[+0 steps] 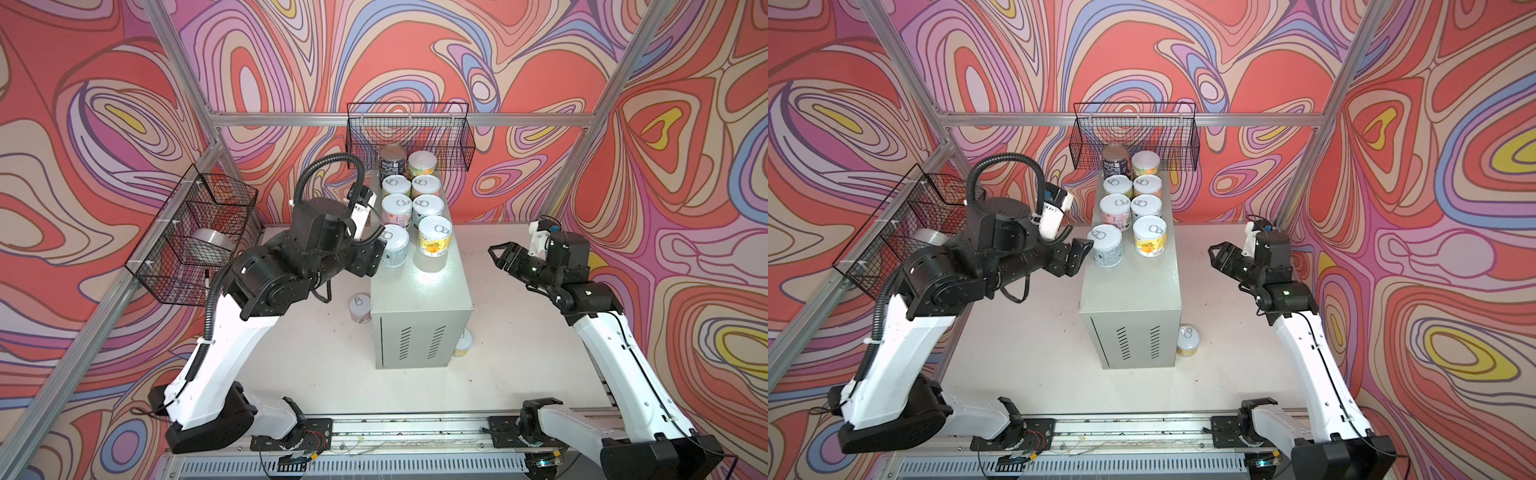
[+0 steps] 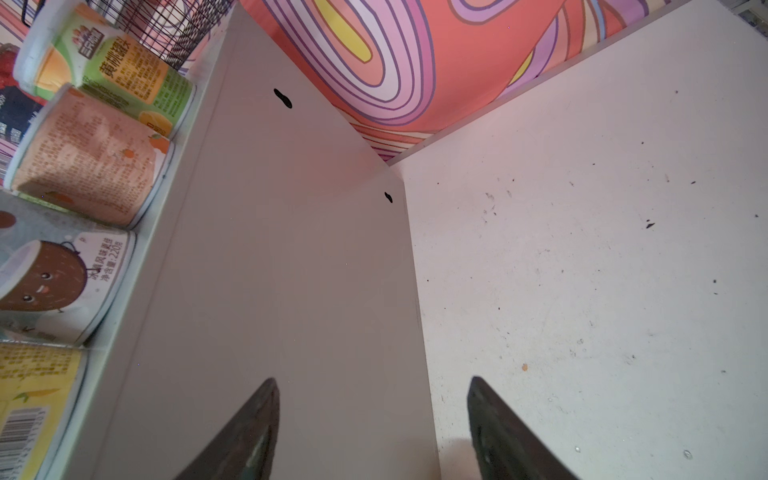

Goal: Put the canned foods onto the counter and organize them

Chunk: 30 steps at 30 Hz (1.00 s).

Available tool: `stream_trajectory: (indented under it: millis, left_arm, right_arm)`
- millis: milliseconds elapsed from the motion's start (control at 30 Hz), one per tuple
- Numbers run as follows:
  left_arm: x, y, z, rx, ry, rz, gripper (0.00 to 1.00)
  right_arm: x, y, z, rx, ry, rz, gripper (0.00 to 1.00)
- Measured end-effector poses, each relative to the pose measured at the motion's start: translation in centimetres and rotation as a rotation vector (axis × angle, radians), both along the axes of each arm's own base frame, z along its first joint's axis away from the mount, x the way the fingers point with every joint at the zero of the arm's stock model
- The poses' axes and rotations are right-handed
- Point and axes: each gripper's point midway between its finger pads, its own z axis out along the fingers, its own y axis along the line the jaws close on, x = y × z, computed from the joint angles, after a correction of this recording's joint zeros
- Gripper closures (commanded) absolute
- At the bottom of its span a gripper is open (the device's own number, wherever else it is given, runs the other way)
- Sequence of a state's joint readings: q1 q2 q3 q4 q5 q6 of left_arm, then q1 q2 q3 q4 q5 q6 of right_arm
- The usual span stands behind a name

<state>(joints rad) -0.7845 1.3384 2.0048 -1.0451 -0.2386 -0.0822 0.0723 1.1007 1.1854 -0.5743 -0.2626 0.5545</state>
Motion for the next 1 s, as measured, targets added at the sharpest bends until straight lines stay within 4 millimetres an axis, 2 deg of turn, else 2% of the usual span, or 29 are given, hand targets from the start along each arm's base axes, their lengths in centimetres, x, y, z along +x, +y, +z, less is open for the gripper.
stream_trajectory:
  millis: [167,267,367,700,1000]
  left_arm:
    - [-1.2,0.1,-1.8,-0.036,-0.008,-0.041,0.29]
    - [-1.2,-0.3,-3.3,-0.043,-0.006,-0.055,0.39]
    - [-0.9,-0.9,-4.3,-0.046,-0.003,-0.071,0.4]
    - [0.6,-2.9,-4.6,-0.105,-0.024,-0.113,0.41]
    - [1.9,-3.9,-5.7,-0.133,-0.001,-0.134,0.46]
  right_arm:
    - [0.1,0.0,0.7,-0.004,-0.02,0.003,0.28]
    - [0.1,0.0,0.7,-0.004,-0.02,0.003,0.29]
    - [0.1,0.1,0.7,-0.002,-0.021,0.006,0.29]
    - [0.1,0.2,0.7,0.006,-0.018,0.013,0.3]
    - [0.0,0.2,0.7,0.006,-0.018,0.014,0.31]
